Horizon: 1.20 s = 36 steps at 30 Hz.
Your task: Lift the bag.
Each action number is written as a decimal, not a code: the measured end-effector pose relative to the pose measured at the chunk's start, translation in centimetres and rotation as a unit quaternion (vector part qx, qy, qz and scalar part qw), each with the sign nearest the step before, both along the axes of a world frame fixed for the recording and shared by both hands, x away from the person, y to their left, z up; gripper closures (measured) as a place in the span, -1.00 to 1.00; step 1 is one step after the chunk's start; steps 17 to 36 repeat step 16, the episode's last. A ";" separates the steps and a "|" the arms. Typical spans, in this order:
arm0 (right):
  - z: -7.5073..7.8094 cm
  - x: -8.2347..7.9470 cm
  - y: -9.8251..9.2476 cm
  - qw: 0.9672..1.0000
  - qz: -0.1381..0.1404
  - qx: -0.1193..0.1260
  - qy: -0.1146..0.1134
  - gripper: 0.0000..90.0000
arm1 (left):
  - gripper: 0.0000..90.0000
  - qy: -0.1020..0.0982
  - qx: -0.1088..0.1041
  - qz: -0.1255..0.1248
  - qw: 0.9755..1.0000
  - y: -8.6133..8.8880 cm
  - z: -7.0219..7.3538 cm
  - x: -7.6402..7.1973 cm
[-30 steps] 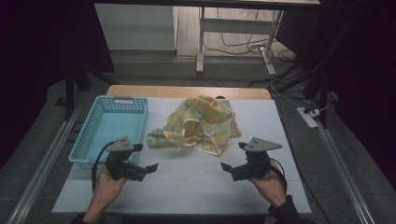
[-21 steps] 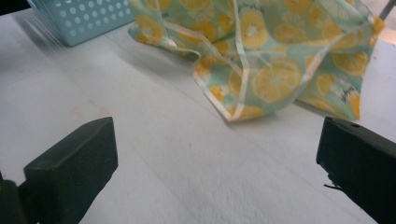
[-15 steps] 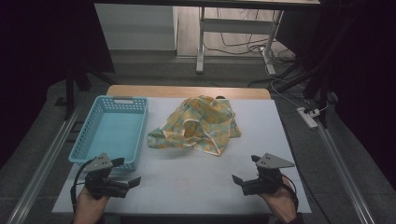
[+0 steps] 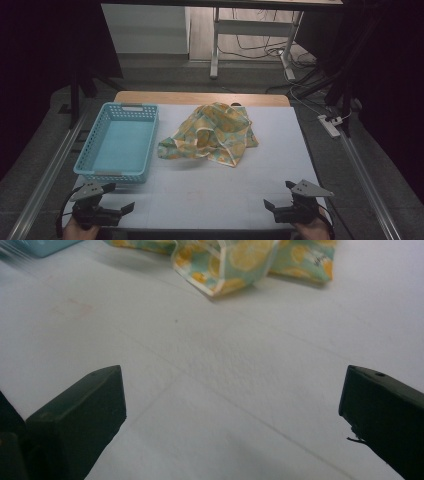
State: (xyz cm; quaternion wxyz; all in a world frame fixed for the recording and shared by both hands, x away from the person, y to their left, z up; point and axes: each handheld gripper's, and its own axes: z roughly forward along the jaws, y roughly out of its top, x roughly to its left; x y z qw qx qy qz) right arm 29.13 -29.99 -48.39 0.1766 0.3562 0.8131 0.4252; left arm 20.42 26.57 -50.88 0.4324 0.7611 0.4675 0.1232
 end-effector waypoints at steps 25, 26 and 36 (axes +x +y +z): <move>-1.3 -1.3 -1.6 0.998 -0.027 -0.041 0.047 -1.00 | -1.00 0.054 0.025 0.018 0.998 1.1 -1.2 -0.5; -1.3 -1.3 -1.6 0.998 -0.027 -0.041 0.047 -1.00 | -1.00 0.054 0.025 0.018 0.998 1.1 -1.2 -0.5; -1.3 -1.3 -1.6 0.998 -0.027 -0.041 0.047 -1.00 | -1.00 0.054 0.025 0.018 0.998 1.1 -1.2 -0.5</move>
